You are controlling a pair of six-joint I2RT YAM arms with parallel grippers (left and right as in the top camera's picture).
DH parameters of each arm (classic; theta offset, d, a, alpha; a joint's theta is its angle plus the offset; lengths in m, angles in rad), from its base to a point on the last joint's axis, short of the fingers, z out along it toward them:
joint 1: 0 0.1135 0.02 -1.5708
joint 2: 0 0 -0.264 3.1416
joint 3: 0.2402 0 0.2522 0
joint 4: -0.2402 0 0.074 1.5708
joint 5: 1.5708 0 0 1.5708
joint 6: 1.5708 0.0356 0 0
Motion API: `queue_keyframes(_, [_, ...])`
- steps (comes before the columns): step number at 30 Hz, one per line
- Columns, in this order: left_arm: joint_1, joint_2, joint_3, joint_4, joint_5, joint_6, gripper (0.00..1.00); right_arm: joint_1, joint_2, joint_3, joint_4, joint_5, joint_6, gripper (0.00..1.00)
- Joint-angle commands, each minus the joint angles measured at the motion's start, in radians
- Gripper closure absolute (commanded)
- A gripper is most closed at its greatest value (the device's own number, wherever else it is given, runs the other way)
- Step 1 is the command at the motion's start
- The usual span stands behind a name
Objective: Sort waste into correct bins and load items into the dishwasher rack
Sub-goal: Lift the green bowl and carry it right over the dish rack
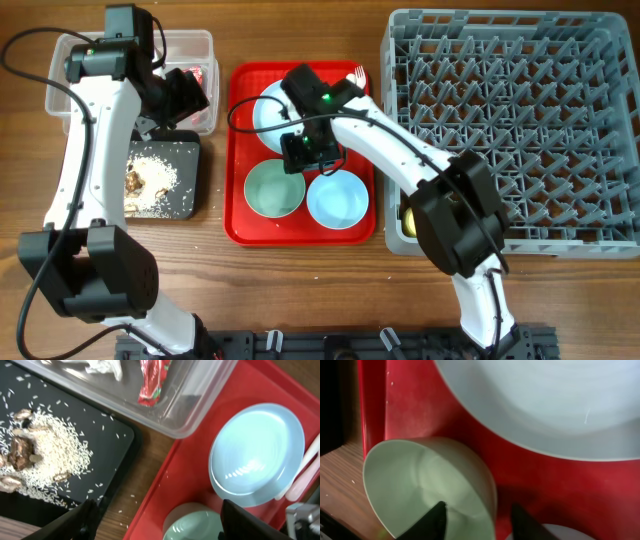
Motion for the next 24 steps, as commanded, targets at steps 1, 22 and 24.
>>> queue_keyframes(1, [0.043,-0.016,0.014,0.032,-0.026,-0.007,0.17,0.015,0.029,0.005,-0.007,-0.005,-0.014,0.66])
queue_keyframes(22, [0.132,-0.016,0.014,0.049,-0.019,-0.055,0.0,0.015,0.038,-0.008,0.016,0.05,0.131,0.96])
queue_keyframes(24, [0.132,-0.016,0.014,0.049,-0.019,-0.055,0.0,0.018,0.038,-0.008,0.021,0.051,0.132,0.86])
